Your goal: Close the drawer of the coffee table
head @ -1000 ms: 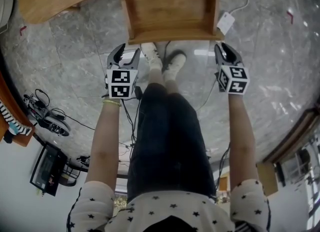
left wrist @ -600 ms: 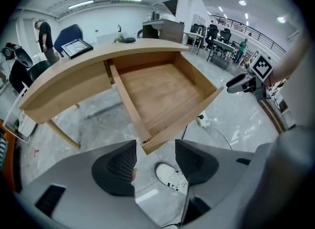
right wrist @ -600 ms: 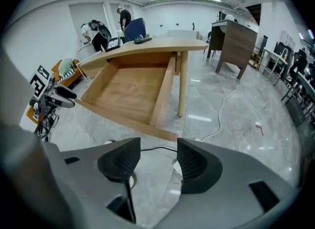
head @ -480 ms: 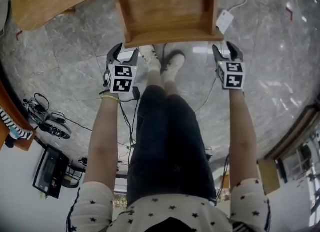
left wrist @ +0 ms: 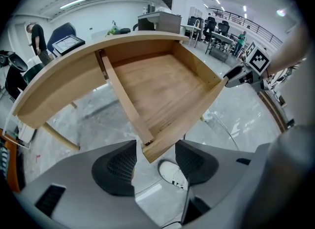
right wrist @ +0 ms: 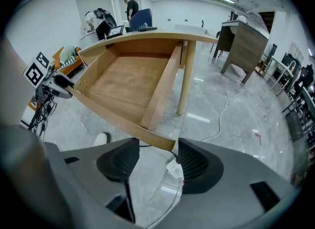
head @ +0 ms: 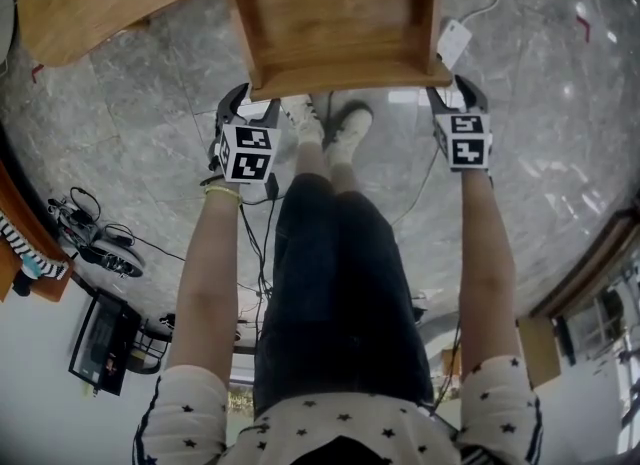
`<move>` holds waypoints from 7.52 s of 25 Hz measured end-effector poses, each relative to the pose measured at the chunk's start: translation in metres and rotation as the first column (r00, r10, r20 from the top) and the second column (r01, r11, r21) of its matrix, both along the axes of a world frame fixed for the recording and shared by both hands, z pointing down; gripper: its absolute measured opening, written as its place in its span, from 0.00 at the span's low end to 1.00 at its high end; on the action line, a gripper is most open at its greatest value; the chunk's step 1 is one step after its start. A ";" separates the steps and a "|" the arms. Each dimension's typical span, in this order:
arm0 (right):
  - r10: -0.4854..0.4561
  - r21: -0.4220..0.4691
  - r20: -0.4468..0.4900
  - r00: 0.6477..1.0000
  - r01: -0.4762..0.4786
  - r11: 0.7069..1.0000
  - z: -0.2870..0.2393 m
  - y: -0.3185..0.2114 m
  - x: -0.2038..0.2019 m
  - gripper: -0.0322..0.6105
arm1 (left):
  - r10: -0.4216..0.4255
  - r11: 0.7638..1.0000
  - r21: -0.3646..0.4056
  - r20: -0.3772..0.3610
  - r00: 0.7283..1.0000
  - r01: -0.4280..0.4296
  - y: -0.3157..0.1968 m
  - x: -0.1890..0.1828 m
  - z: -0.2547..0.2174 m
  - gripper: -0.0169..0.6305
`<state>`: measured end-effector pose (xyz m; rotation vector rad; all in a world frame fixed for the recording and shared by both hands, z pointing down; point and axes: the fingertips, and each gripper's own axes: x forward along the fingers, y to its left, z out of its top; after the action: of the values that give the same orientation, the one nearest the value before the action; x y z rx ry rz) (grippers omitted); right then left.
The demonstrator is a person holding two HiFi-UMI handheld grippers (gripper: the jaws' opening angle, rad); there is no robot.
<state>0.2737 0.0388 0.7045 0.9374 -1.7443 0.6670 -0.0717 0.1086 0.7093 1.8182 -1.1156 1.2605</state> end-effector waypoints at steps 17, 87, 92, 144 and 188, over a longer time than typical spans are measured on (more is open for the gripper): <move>-0.061 -0.013 -0.047 0.997 0.061 0.998 0.002 -0.001 -0.003 0.41 | -0.001 0.999 -0.040 0.014 1.000 0.002 0.000 0.003 0.002 0.38; -0.020 -0.006 -0.102 0.995 0.019 1.000 -0.059 -0.042 -0.006 0.38 | 0.011 0.999 -0.047 -0.067 0.998 -0.014 -0.044 -0.003 -0.059 0.36; -0.022 0.004 -0.110 0.994 0.022 1.000 -0.060 -0.049 -0.005 0.38 | 0.015 0.999 -0.035 -0.073 0.997 -0.017 -0.049 -0.001 -0.058 0.36; -0.032 0.026 -0.059 0.998 0.033 0.999 -0.062 -0.120 -0.019 0.37 | -0.036 0.999 0.001 -0.050 0.998 0.036 -0.118 -0.015 -0.058 0.36; -0.040 0.042 -0.006 0.999 0.041 0.998 -0.063 -0.168 -0.031 0.36 | -0.097 0.993 0.058 -0.020 0.995 0.098 -0.167 -0.029 -0.057 0.36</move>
<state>0.2429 -0.1293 0.6414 0.9296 -1.7746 0.6029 -0.1012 -0.0582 0.6524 1.7913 -1.2291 1.1652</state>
